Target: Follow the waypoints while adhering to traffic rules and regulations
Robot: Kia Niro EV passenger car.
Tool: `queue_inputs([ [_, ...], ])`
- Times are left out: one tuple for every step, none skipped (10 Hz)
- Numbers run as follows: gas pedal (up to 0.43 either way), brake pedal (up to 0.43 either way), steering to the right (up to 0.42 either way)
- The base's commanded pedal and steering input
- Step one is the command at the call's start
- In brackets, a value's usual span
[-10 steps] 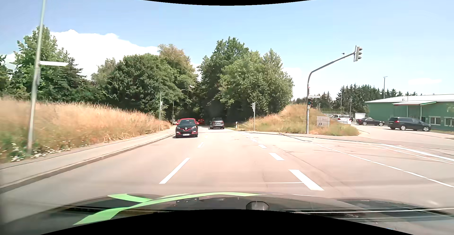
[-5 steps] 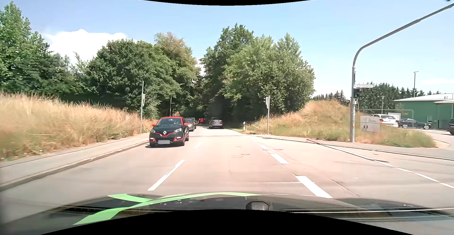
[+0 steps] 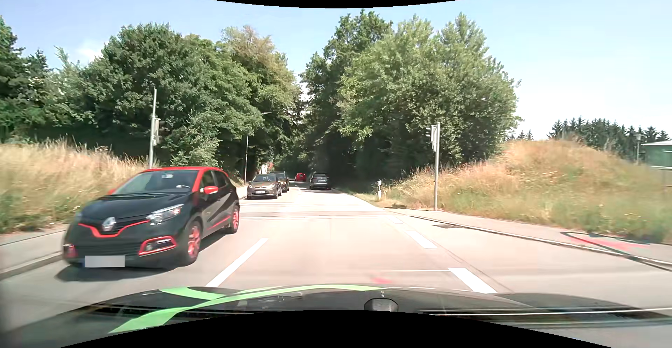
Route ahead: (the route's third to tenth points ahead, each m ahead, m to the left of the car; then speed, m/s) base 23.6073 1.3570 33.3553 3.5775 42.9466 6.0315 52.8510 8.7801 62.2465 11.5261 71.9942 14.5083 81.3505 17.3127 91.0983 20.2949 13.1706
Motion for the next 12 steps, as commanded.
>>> queue_inputs([
  [0.087, 0.0, -0.033],
  [0.087, 0.0, -0.037],
  [0.087, 0.0, -0.037],
  [0.087, 0.0, -0.037],
  [0.087, 0.0, -0.037],
  [0.087, 0.0, -0.037],
  [0.087, 0.0, -0.037],
  [0.087, 0.0, -0.037],
  [0.087, 0.0, -0.037],
  [0.098, 0.0, -0.037],
  [0.098, 0.0, -0.037],
  [0.098, 0.0, -0.037],
])
